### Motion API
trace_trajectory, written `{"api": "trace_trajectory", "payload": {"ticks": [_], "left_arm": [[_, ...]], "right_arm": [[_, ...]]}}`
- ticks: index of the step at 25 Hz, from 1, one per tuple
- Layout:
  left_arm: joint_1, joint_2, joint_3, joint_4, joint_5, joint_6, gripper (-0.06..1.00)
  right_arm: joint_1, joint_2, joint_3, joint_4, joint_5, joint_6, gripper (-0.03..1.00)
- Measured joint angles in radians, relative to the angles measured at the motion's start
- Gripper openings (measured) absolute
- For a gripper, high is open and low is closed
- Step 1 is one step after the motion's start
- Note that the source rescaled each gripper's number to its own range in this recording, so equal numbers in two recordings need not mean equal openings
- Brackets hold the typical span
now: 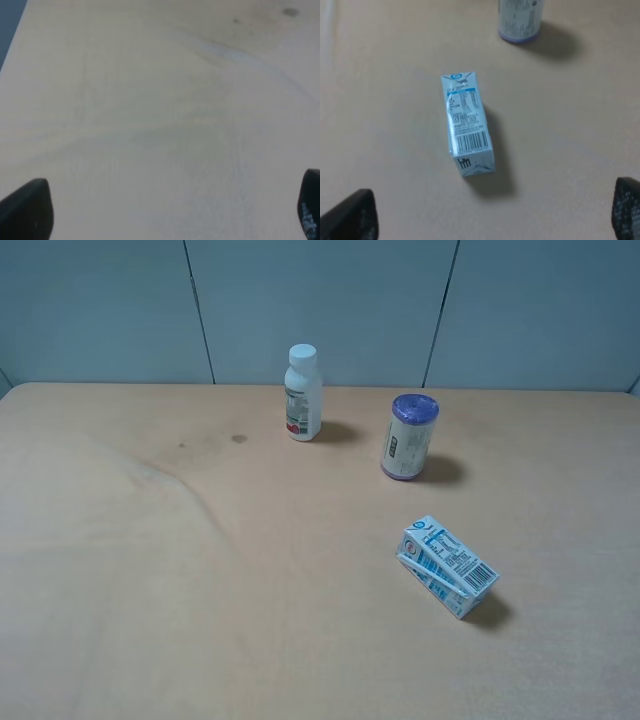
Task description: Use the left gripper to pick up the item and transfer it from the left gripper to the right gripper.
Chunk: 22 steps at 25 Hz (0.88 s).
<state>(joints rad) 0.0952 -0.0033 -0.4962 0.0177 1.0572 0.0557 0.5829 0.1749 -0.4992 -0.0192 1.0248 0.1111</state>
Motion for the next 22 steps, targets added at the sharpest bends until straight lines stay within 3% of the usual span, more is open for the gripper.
{"api": "trace_trajectory", "payload": {"ticks": [22], "left_arm": [[0.000, 0.000, 0.000, 0.000, 0.000, 0.000, 0.97]], "right_arm": [[-0.012, 0.000, 0.000, 0.000, -0.002, 0.003, 1.00]]}}
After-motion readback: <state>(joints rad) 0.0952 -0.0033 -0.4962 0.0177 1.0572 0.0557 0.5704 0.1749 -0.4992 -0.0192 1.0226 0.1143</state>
